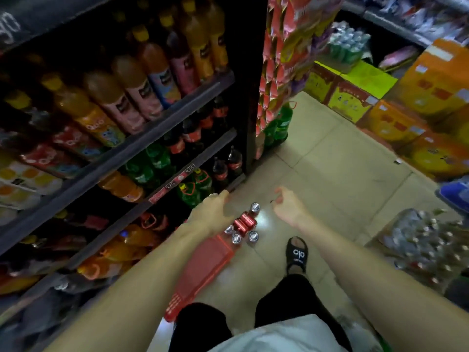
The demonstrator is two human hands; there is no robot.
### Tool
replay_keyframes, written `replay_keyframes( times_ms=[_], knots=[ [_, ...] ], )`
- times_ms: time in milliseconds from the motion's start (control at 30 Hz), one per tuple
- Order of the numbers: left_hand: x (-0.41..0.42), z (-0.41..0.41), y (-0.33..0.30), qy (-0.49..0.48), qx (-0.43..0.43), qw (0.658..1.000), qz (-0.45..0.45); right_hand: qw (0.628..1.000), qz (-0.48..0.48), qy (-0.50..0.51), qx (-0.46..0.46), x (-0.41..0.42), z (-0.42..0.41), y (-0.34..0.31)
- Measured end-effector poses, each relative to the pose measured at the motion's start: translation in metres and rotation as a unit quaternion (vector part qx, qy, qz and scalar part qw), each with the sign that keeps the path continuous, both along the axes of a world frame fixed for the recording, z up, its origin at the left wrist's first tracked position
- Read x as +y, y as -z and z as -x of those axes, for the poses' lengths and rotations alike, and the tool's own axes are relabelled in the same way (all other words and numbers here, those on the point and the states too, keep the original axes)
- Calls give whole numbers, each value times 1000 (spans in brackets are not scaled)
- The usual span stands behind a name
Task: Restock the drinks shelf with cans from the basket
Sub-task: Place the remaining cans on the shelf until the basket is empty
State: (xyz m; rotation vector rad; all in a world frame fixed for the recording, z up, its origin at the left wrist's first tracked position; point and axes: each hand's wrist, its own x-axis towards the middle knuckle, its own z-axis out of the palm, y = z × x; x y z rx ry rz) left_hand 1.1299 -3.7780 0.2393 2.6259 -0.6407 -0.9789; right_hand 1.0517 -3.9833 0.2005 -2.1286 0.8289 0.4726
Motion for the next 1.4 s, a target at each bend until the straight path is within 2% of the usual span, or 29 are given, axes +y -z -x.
replay_keyframes(
  times_ms=[233, 567, 733, 833, 1000, 1200, 1300, 1400],
  knots=[
    [-76, -17, 46, -105, 13, 994, -24, 995, -33, -86, 36, -95, -40, 61],
    [-97, 32, 133, -220, 99, 969, -47, 977, -28, -182, 110, -133, -52, 126],
    [-106, 47, 208, -271, 131, 953, -36, 970, -15, -219, 106, -143, -72, 187],
    [-121, 43, 282, -305, 153, 939, -25, 957, -22, -259, 125, -145, -89, 257],
    [-138, 33, 427, -365, 132, 921, -34, 937, -26, -324, 130, -144, -124, 394],
    [-138, 44, 607, -383, 128, 913, -57, 913, -21, -392, 113, -127, -159, 567],
    [-141, 55, 674, -357, 130, 920, -99, 895, -13, -432, 108, -119, -165, 642],
    [-145, 62, 713, -288, 109, 935, -175, 890, -4, -448, 81, -114, -166, 694]
  ],
)
